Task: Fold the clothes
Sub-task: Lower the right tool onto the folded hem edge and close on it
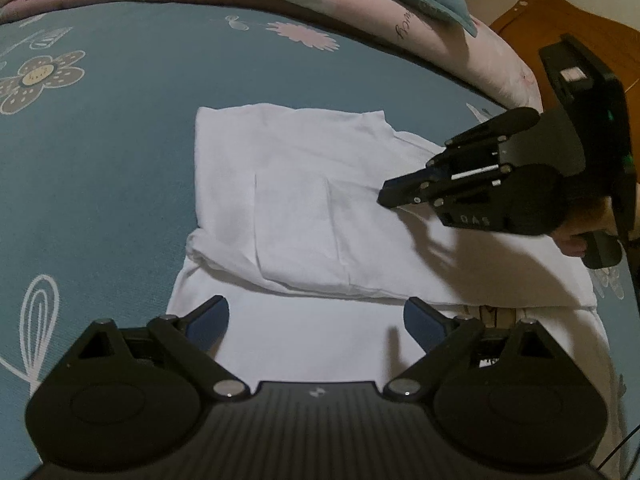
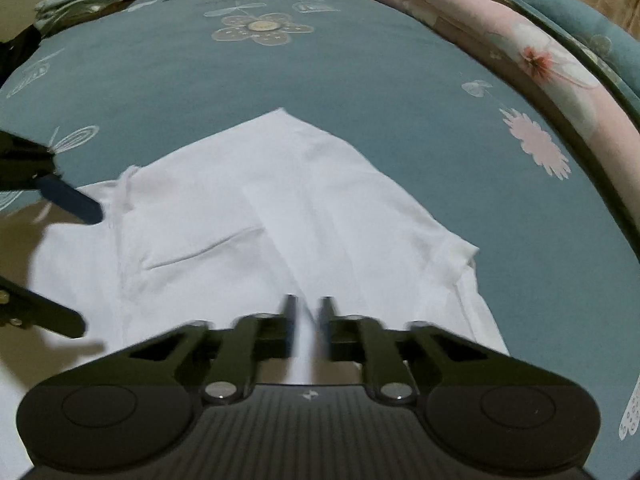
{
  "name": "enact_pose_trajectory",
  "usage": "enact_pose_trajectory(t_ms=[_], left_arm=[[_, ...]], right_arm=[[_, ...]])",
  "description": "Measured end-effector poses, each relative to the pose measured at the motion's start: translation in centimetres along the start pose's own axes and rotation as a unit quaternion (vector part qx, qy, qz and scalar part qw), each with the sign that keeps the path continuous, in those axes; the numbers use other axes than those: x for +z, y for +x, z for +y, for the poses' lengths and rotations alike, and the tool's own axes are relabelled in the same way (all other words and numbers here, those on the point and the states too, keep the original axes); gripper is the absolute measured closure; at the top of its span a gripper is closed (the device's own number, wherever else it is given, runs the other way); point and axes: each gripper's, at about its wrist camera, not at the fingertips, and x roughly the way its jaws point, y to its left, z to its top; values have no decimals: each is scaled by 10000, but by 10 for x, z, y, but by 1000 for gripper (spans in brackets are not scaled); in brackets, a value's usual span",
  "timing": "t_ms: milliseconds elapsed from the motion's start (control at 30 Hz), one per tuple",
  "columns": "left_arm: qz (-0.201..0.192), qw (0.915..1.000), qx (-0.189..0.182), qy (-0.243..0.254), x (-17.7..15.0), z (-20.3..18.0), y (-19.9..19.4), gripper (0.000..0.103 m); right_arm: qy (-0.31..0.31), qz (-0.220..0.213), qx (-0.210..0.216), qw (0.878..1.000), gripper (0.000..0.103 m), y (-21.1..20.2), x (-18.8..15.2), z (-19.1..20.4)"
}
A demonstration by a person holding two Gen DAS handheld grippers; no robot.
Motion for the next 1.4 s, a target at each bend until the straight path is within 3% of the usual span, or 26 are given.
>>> enact_pose_trajectory(t_ms=[133, 367, 433, 533, 600, 667, 733, 867, 1133, 1200, 1400], left_arm=[[4, 10000, 13, -2, 0, 0, 0, 9], [6, 9999, -38, -94, 2, 2, -1, 9], [10, 9999, -43, -98, 2, 3, -2, 9], [17, 9999, -51, -104, 3, 3, -4, 9], [21, 9999, -56, -109, 3, 4, -4, 9], [25, 9999, -61, -113, 3, 4, -5, 9], [69, 9999, -154, -18, 3, 3, -6, 9], [197, 9992, -205, 277, 2, -2, -6, 9], [320, 9985, -162, 402, 1, -1, -5, 9], [335, 9984, -177, 431, 1, -2, -5, 9], [354, 9982, -214, 439, 1, -1, -3, 9]], right_arm=[[-155, -89, -253, 9995, 103, -4, -2, 11], [256, -402, -689, 9965, 103, -9, 4, -6], [405, -280, -556, 9972, 102, -3, 4, -9], [270, -118, -642, 9975, 96, 4, 2, 0], [357, -244, -758, 9962, 85, -4, 5, 3], [409, -477, -670, 9958, 82, -15, 10, 11], [319, -626, -267, 9972, 82, -23, 15, 24], [-132, -577, 442, 9973, 82, -18, 22, 56], [-539, -205, 33, 9983, 82, 11, 21, 74], [-483, -187, 29, 9987, 89, 12, 21, 75], [-129, -251, 191, 9994, 93, 11, 22, 70]])
